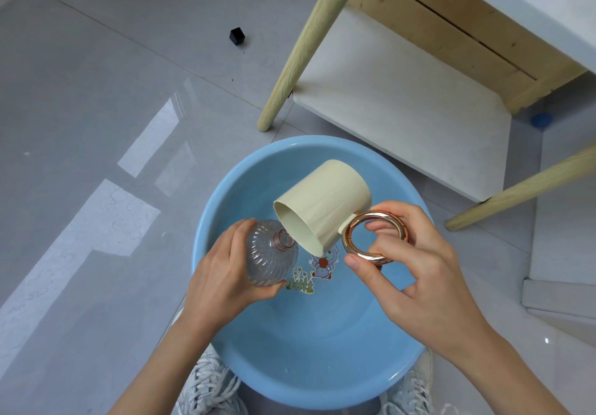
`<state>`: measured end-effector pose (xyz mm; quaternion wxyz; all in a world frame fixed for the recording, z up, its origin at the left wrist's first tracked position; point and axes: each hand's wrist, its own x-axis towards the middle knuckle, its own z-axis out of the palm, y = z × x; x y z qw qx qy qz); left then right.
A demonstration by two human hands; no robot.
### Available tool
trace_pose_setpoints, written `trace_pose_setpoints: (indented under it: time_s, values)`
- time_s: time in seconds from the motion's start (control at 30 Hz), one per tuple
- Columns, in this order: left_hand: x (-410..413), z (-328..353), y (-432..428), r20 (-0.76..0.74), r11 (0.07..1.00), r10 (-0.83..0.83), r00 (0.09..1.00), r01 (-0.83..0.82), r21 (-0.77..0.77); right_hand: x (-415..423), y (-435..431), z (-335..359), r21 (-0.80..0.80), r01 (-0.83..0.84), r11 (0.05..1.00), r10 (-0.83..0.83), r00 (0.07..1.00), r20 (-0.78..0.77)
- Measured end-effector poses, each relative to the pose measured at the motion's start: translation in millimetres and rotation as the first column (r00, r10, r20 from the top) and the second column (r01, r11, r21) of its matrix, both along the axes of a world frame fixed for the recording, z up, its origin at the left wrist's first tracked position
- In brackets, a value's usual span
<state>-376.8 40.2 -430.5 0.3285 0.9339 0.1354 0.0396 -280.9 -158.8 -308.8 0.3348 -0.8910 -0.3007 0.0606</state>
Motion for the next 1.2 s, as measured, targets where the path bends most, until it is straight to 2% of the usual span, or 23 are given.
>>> trace_pose_setpoints:
  time_s: [1.2]
  values:
    - [0.1, -3.3, 0.3, -0.008, 1.0, -0.016, 1.0, 0.016, 0.021, -2.6, -3.6, 1.4, -0.142, -0.166, 0.976, 0.194, 0.959, 0.208]
